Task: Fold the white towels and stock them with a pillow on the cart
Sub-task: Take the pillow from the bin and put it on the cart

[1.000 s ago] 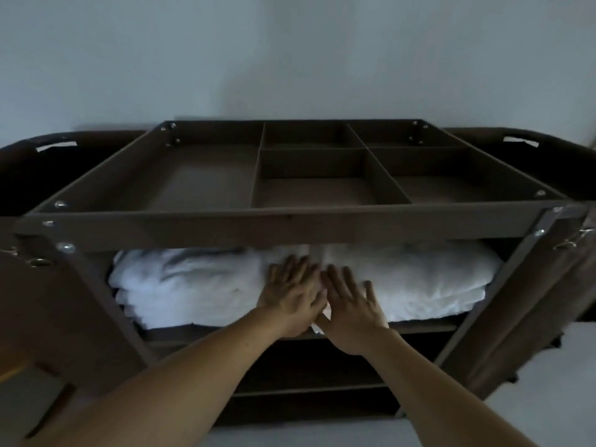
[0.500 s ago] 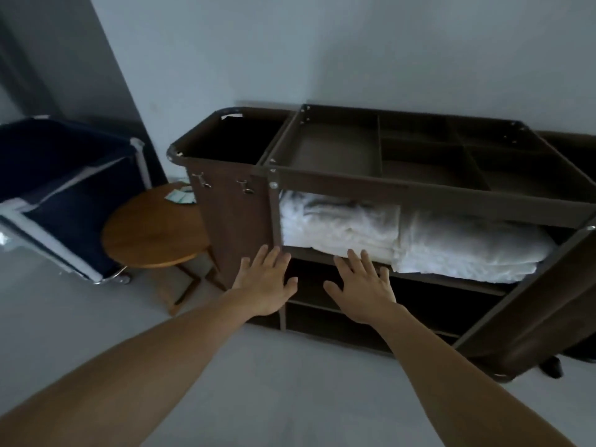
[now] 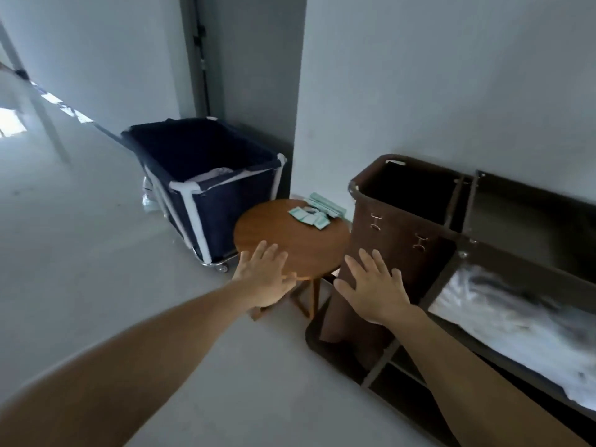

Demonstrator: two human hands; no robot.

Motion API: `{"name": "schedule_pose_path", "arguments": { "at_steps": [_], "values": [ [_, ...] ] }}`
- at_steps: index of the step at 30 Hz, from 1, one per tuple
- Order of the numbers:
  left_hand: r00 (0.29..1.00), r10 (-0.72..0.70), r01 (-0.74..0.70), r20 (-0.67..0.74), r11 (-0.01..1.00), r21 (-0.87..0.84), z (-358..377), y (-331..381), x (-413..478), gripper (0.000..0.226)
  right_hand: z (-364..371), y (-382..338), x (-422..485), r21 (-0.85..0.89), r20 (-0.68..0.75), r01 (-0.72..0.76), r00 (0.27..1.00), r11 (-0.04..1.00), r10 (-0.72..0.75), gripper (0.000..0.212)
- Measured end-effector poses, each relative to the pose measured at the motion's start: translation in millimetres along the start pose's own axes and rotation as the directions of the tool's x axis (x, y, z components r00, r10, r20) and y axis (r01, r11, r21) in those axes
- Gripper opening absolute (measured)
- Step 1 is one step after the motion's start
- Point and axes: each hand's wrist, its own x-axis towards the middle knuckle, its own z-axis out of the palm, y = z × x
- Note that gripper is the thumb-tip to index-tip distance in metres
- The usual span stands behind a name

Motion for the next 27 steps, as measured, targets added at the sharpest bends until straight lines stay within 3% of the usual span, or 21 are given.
{"name": "schedule_pose_path", "arguments": {
  "at_steps": [8,27],
  "values": [
    [0.988,-0.148,0.153,-0.052,0.984,0.096,-36.1,-194.6,59.7,0.07,-3.9,-156.9,135.7,0.072,0.012,0.129,0.991,0.989,-0.131,0.07],
    [0.921,-0.383,0.384,-0.075,0.923,-0.008,-81.0,-428.0,300.1,0.066,-38.9,-308.8,516.5,0.067,0.076,0.38,0.92,0.923,-0.384,0.069]
  ]
}}
